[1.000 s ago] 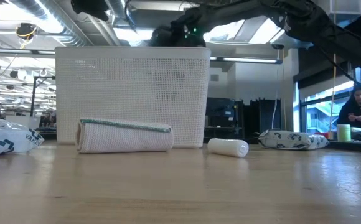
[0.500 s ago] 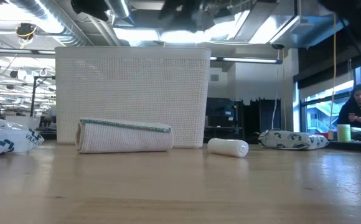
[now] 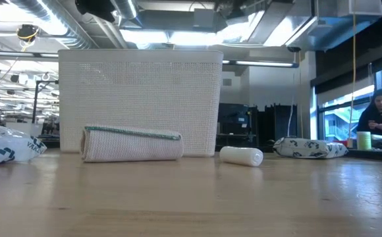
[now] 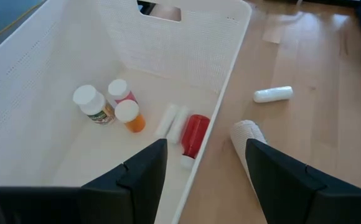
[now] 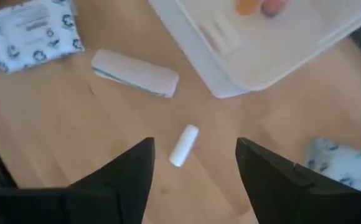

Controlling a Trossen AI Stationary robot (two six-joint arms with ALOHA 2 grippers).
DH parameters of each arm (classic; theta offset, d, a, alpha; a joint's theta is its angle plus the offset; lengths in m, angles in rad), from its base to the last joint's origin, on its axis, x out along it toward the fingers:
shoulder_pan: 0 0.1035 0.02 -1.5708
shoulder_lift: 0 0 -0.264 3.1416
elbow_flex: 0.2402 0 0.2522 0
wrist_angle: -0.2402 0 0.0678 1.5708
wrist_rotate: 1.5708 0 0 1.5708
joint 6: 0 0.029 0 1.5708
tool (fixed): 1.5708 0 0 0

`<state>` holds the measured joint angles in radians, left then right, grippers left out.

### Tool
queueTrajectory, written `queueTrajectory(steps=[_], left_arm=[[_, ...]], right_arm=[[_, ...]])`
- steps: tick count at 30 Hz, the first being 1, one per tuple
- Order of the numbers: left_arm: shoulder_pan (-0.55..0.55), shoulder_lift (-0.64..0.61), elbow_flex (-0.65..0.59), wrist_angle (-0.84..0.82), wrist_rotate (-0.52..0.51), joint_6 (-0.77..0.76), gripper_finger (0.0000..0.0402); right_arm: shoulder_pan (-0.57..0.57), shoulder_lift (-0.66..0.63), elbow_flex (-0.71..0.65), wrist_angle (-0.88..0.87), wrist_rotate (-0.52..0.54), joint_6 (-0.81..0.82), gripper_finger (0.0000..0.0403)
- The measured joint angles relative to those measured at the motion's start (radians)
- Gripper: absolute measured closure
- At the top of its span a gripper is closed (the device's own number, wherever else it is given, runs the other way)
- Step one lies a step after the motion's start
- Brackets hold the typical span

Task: Pick & place medical supplies in basket/bin
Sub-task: Put the rolled gauze into the white bin

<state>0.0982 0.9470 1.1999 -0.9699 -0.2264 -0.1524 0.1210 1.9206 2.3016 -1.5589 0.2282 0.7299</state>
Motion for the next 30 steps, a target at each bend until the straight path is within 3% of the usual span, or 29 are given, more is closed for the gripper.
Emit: queueTrajectory(steps=[5,11,15,20,23,30], left_arm=[[0.000,0.000,0.000,0.000,0.001,0.000,0.0190],[0.000,0.000,0.000,0.000,0.003,0.000,0.0190],[0.000,0.000,0.000,0.000,0.004,0.012,0.0190],[0.000,0.000,0.000,0.000,0.005,0.025,0.0190],[0.000,0.000,0.000,0.000,0.005,0.026,0.0190],[0.000,0.000,0.000,0.000,0.004,0.027,0.0190]], right_arm=[[0.050,0.016,-0.159,0.101,0.014,0.135,0.0176],[0.052,0.024,-0.488,0.150,0.016,0.236,0.0176],[0.052,0.025,-0.695,0.372,0.009,0.207,0.0176],[0.045,0.025,-0.900,0.738,-0.161,0.208,0.0176],[0.045,0.025,-0.979,0.878,-0.174,0.219,0.0176],[0.045,0.028,-1.054,0.893,-0.130,0.236,0.0176]])
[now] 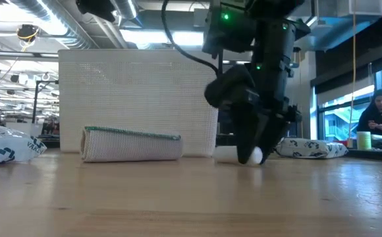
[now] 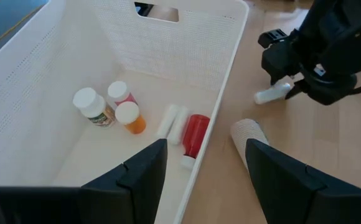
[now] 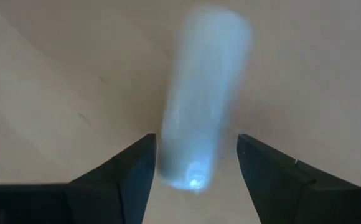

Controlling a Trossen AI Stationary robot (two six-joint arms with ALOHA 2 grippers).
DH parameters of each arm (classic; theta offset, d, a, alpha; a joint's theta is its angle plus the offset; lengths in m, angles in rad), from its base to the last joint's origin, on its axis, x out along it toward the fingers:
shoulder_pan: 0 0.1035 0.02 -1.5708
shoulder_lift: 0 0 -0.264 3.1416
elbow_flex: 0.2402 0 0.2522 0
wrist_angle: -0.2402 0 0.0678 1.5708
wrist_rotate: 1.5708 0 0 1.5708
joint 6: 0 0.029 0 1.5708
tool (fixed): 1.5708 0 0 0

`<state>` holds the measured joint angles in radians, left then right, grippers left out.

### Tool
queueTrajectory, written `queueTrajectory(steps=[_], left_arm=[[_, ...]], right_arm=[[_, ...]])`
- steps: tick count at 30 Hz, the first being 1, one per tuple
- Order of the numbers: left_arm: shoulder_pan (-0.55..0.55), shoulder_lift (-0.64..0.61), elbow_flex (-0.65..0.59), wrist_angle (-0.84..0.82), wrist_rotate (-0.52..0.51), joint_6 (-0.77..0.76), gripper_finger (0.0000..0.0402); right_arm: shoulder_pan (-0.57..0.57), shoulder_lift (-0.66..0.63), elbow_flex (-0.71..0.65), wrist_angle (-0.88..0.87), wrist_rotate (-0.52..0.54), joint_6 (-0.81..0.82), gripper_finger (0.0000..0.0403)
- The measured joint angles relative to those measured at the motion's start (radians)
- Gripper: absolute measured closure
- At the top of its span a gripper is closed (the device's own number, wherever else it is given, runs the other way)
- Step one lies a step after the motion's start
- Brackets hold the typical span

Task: Pick & place medical supplies in basket/bin
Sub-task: Put the rolled gauze into the white bin

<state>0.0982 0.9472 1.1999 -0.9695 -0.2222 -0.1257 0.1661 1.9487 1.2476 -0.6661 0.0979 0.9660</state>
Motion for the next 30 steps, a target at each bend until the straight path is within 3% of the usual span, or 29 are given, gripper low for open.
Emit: queueTrajectory(steps=[9,19,21,24,27,30], left_arm=[[0.000,0.000,0.000,0.000,0.000,-0.001,0.0190],[0.000,0.000,0.000,0.000,-0.004,-0.002,0.0190],[0.000,0.000,0.000,0.000,-0.004,-0.002,0.0190],[0.000,0.000,0.000,0.000,-0.004,-0.002,0.0190],[0.000,0.000,0.000,0.000,-0.004,-0.002,0.0190],[0.000,0.000,0.000,0.000,-0.003,-0.002,0.0190]], right_arm=[[-0.004,-0.006,-0.030,0.019,0.014,-0.025,0.0194],[-0.006,-0.006,-0.029,0.000,0.027,-0.132,0.0321],[-0.008,-0.004,-0.014,-0.006,-0.027,-0.202,0.0344],[-0.006,-0.002,0.026,-0.008,-0.213,-0.354,0.0363],[0.005,-0.006,0.085,-0.017,-0.406,-0.482,0.0365],[0.006,-0.014,0.170,-0.065,-0.518,-0.571,0.0354]])
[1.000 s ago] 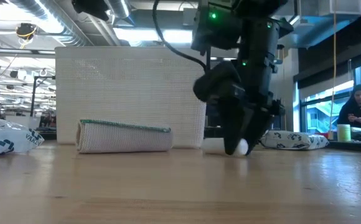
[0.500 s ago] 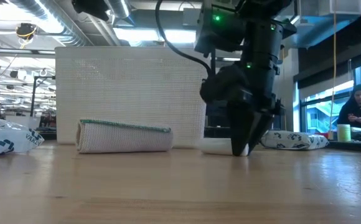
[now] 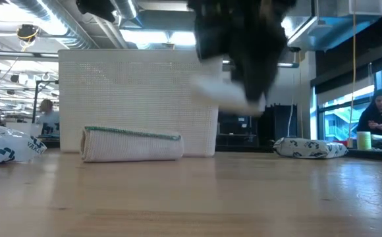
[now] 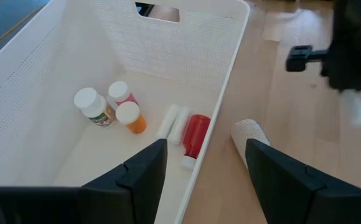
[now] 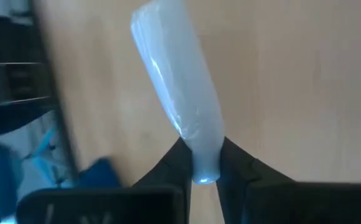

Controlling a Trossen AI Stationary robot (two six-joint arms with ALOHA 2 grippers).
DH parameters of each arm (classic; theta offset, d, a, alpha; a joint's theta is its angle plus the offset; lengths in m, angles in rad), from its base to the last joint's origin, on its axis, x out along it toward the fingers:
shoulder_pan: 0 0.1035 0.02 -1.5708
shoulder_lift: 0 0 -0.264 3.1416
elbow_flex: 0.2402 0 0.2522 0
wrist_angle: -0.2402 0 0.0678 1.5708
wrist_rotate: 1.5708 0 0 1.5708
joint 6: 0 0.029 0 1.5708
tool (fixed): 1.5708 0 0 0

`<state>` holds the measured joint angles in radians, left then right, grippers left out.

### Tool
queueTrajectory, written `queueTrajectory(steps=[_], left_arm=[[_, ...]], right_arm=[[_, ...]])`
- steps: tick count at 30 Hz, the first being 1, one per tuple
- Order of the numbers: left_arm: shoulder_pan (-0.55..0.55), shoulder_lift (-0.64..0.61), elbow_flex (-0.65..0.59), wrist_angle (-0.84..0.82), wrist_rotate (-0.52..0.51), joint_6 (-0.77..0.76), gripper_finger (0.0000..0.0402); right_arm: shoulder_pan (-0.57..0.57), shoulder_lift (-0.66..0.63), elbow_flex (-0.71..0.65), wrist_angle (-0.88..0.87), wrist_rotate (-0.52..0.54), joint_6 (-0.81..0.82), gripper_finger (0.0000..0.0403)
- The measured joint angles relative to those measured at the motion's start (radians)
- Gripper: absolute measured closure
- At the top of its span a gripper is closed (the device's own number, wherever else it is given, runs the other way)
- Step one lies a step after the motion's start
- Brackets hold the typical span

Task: Pick & place medical supplies in basket/bin
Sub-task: Put the rolled gauze into the white bin

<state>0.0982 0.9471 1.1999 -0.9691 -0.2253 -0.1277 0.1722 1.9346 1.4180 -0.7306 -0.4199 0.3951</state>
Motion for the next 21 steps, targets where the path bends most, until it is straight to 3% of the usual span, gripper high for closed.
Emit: queueTrajectory(steps=[5,11,18,21], left_arm=[[0.000,0.000,0.000,0.000,0.001,-0.001,0.0190],[0.000,0.000,0.000,0.000,0.010,0.004,0.0190],[-0.007,-0.024,0.000,0.001,0.070,-0.001,0.0190],[-0.025,-0.047,0.000,0.017,0.063,-0.014,0.0190]], right_arm=[[-0.006,-0.024,0.210,-0.176,0.026,-0.152,0.0349],[-0.057,-0.032,0.527,-0.371,0.387,-0.266,0.0353],[-0.198,-0.035,0.801,-0.262,0.637,-0.398,0.0351],[-0.288,-0.034,0.832,-0.124,0.644,-0.408,0.0353]])
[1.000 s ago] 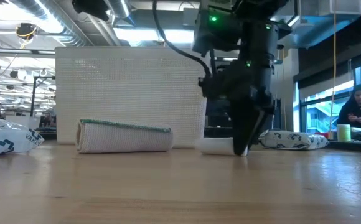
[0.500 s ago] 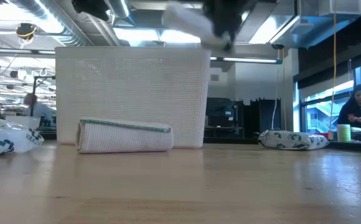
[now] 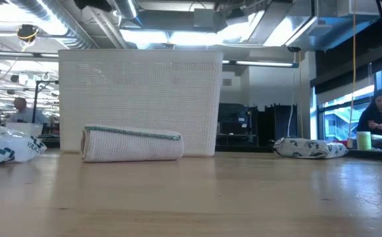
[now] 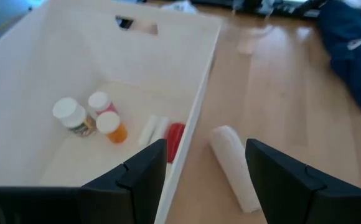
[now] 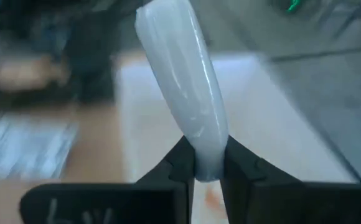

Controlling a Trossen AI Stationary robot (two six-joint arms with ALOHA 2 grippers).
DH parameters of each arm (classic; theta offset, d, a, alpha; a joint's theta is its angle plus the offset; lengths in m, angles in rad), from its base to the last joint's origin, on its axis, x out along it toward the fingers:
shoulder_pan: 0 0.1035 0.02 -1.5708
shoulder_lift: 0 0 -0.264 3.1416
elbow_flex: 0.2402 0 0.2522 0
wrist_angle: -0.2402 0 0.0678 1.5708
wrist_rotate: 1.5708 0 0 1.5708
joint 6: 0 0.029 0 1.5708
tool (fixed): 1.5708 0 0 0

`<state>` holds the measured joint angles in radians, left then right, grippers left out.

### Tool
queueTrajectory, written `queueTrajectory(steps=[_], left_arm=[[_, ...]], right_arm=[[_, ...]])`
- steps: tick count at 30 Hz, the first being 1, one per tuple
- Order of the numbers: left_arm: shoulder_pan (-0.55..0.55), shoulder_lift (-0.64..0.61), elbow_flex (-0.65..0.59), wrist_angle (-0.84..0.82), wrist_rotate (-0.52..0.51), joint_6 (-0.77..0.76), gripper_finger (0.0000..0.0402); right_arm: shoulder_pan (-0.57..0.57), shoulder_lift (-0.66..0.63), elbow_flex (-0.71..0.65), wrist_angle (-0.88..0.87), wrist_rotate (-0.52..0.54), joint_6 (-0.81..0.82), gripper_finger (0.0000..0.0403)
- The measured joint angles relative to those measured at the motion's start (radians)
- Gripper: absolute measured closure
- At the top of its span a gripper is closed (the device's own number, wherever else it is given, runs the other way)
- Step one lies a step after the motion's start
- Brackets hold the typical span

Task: Pick & place medical supplies in basket/bin
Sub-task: Put the rolled gauze into the white bin

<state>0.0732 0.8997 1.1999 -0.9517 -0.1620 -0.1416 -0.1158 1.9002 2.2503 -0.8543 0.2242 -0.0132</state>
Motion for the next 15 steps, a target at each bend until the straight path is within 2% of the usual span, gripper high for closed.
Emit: queueTrajectory(steps=[3,6,15], left_arm=[[-0.017,-0.024,0.000,0.013,-0.009,-0.002,0.0190],[-0.034,-0.041,0.000,0.011,-0.027,-0.011,0.0190],[-0.061,-0.053,0.001,0.002,-0.027,-0.059,0.0190]], right_arm=[[-0.079,0.015,0.002,0.113,-0.096,-0.024,0.0355],[-0.132,0.062,0.002,0.125,-0.154,-0.043,0.0356],[-0.196,0.273,-0.001,-0.049,-0.176,-0.079,0.0355]])
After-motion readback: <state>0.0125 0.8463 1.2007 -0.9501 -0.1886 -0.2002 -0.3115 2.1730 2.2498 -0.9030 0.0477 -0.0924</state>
